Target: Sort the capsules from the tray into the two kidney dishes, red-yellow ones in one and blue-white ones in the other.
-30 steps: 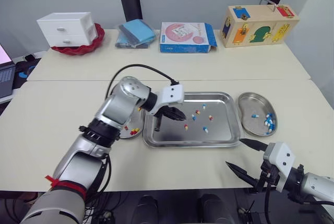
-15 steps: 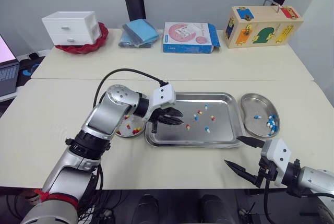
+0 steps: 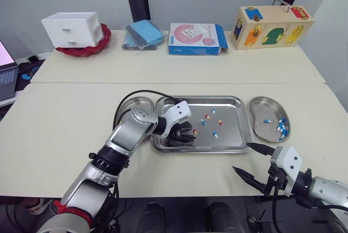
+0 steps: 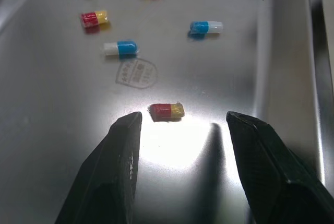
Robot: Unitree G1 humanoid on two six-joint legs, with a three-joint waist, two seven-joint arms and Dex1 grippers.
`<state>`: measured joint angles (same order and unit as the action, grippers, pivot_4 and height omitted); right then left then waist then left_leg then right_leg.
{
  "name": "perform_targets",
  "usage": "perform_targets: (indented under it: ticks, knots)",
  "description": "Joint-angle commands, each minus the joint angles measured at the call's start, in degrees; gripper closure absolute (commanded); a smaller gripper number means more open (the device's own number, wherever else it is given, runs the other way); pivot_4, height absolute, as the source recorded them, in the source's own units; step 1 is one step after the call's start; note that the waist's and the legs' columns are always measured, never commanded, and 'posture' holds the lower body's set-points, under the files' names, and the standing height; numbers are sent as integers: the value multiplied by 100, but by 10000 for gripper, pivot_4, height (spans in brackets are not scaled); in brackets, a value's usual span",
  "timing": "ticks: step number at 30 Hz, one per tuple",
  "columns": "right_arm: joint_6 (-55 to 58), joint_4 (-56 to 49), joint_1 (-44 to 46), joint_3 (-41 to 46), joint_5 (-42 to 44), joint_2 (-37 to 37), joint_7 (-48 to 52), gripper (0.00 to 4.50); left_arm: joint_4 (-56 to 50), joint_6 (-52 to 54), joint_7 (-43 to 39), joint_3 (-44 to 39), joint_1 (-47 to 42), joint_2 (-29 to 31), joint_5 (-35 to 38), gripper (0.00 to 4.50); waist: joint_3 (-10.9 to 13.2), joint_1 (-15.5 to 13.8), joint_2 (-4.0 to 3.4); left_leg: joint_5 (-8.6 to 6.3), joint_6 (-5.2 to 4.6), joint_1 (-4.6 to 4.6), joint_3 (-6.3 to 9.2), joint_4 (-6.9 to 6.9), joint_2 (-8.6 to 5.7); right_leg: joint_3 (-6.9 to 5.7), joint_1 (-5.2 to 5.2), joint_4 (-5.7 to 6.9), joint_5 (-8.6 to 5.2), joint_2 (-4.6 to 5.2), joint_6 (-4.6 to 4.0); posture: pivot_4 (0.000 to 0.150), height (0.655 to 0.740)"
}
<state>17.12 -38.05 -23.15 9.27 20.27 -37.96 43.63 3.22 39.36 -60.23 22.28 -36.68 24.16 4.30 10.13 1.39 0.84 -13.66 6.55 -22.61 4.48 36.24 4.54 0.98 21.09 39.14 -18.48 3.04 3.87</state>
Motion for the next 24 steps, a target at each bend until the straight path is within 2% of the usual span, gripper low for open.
perform_targets:
  ticks: [1, 11, 14, 20, 24]
  knots:
    - [-31, -231, -8, -23, 36, 8, -31, 0, -86, 7, 286, 19, 38, -141, -27, 18405, -1, -6, -1, 0, 0, 1, 0, 0, 0, 0, -1, 0, 0, 0, 0, 1500, 7078]
    - [-14, -223, 23, -76, 27, -8, -50, 0, 6, -60, 578, 203, 167, -304, -104, 18405, -3, -5, -3, 0, 0, 3, 0, 1, 0, 0, -3, 1, 0, 0, 0, 1500, 7078]
    - [9, -238, 25, -71, 38, -15, -64, 0, -33, -77, 550, 275, 233, -215, -139, 24040, -5, -5, -5, 0, 0, 4, 0, 1, 0, 1, -5, 1, 0, 0, 0, 1500, 7078]
    - [18, -250, 4, -97, 31, 0, -88, 0, -137, -152, 482, 425, 409, 1, -178, 42366, -18, -4, -21, 0, 0, 11, 0, 1, 0, 1, -12, 0, 0, 0, 0, 1500, 7078]
    - [19, -256, 12, -118, 28, 0, -104, 0, -155, -198, 489, 414, 411, 40, -150, 44944, -18, -5, -20, -1, -1, 44, 0, 1, 0, 0, -47, -4, 0, 0, 1, 1500, 7078]
